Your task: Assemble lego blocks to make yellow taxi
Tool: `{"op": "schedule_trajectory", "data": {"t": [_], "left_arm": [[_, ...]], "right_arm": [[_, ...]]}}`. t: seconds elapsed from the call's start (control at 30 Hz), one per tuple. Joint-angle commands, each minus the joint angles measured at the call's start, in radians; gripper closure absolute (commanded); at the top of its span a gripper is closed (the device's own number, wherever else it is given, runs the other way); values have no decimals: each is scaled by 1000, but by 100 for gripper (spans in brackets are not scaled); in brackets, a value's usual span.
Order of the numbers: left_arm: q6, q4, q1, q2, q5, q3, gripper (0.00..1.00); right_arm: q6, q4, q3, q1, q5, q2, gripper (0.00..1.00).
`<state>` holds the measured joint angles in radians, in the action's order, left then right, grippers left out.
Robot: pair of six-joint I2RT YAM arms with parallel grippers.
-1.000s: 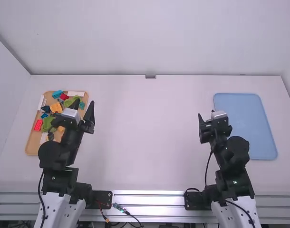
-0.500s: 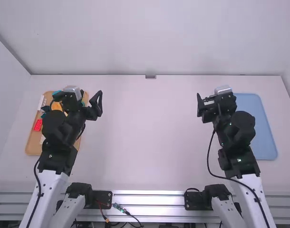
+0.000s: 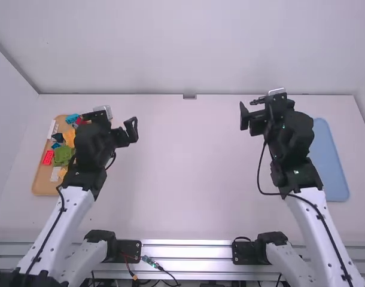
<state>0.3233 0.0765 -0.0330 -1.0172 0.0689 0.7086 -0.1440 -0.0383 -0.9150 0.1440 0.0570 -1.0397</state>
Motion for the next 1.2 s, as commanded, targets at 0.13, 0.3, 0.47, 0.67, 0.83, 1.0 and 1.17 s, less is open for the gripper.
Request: {"op": "schedule_trajectory", "data": {"t": [0.13,0.3,0.47,0.67,0.83,1.0,1.17], "left_arm": [[122,31,-6,-91,-125,-17,1],[180,70,-6,-149,-164,-32,1],[185,77,-6,-164,-164,-36,1],[185,69,-6,-164,-164,-36,1],[166,53,-4,-164,-170,-32,1],[175,-97,56,-181,-280,38,1],[46,-194,187,-281,-127,167,1]], "right_arm": [[18,67,-35,1,-2,-98,1],[42,137,-88,2,18,-168,1],[10,201,-132,0,82,-233,1],[5,272,-203,-10,102,-303,1],[3,337,-247,-23,122,-369,1],[-17,388,-296,-34,159,-420,1],[-18,399,-302,-25,147,-467,1]]}}
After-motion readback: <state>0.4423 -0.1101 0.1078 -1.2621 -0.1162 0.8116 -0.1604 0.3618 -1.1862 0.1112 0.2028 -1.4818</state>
